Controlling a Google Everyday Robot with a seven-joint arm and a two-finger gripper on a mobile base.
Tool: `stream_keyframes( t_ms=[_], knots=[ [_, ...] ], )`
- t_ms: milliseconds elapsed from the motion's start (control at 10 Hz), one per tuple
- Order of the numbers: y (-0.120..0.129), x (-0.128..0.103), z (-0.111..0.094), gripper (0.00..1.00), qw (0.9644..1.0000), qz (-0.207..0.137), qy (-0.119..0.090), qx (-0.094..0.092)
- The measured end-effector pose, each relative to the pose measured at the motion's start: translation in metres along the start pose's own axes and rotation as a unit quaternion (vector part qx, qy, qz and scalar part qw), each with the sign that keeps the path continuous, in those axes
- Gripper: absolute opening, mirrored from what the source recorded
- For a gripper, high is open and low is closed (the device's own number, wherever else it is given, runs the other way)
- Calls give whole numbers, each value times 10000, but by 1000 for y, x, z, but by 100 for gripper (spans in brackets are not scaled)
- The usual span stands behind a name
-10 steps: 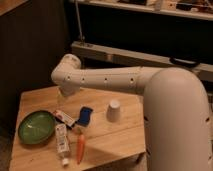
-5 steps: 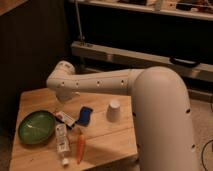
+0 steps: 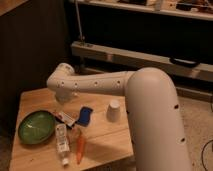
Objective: Place the eraser on the white sponge
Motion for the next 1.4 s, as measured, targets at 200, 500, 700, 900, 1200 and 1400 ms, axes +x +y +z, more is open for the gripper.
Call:
stream_keyframes(
  t_ms=[200, 500, 700, 900, 1200, 1400],
  knots=[
    [-3, -5, 8, 80, 9999, -67, -87, 121],
    [-10, -15, 22, 80, 9994, -146, -239, 217],
    [-16, -19, 33, 80, 9990, -179, -305, 275],
    [-17, -21, 40, 80, 9990, -171, -318, 281],
    [-7, -17, 45, 80, 9995, -23, -245, 221],
    [-2, -12, 48, 80, 9996, 76, -207, 158]
  ],
)
